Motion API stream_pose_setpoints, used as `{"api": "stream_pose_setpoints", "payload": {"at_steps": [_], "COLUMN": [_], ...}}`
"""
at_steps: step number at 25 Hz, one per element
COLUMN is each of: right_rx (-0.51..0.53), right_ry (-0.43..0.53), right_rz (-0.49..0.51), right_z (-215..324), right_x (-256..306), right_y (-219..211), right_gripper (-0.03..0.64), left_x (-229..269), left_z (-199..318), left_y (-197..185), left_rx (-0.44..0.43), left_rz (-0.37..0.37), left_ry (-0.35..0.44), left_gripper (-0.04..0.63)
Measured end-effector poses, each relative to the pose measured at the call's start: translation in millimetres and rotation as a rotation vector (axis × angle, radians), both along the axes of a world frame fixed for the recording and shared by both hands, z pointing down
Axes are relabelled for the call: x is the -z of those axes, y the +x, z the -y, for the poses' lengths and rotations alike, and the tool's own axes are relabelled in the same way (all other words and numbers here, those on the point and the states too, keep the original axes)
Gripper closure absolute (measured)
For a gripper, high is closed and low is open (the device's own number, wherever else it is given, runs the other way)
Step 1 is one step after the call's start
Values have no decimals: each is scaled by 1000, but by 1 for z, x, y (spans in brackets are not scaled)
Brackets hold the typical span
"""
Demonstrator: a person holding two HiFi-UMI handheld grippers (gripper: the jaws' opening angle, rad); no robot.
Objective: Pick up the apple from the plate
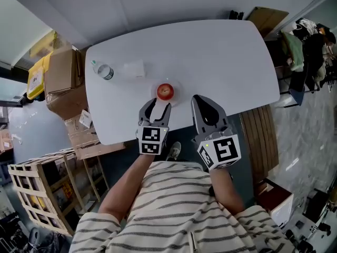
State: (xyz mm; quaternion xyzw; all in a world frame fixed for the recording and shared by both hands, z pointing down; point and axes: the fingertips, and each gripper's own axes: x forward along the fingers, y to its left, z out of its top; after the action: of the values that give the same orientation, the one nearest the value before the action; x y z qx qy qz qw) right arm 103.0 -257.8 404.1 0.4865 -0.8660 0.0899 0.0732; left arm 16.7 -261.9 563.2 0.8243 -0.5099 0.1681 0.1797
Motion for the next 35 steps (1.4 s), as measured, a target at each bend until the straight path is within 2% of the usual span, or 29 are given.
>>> {"api": "stream_pose_setpoints", "payload": {"at_steps": [2,6,11,14,20,25,35], "right_rx": [0,0,2,-3,-9,-22,-28], "right_ry": [-3,-9,-20,-23,-34,-43,-55], "right_rz": [1,6,3,4,-2,-5,-13], "right_z": [2,4,6,8,8,11,16], "right_x": [-1,-4,-8,-10,-14,-17,-21], "right_y": [0,0,0,1,4,8,11], "right_gripper": [612,612,612,612,612,612,612], "left_x": [-10,-25,-49,-63,-87,-106,-127], "left_z": [3,8,12,16,30,38,45], "left_y": [1,1,0,2,2,10,10], "left_rx": [-6,-6,-11,-26,-5,-28,-26], "left_rz": [1,37,78,118,144,176,209], "left_ry": [4,20,-16,-36,-50,-72,-105], "left_gripper": [352,318,256,244,211,185,183]}}
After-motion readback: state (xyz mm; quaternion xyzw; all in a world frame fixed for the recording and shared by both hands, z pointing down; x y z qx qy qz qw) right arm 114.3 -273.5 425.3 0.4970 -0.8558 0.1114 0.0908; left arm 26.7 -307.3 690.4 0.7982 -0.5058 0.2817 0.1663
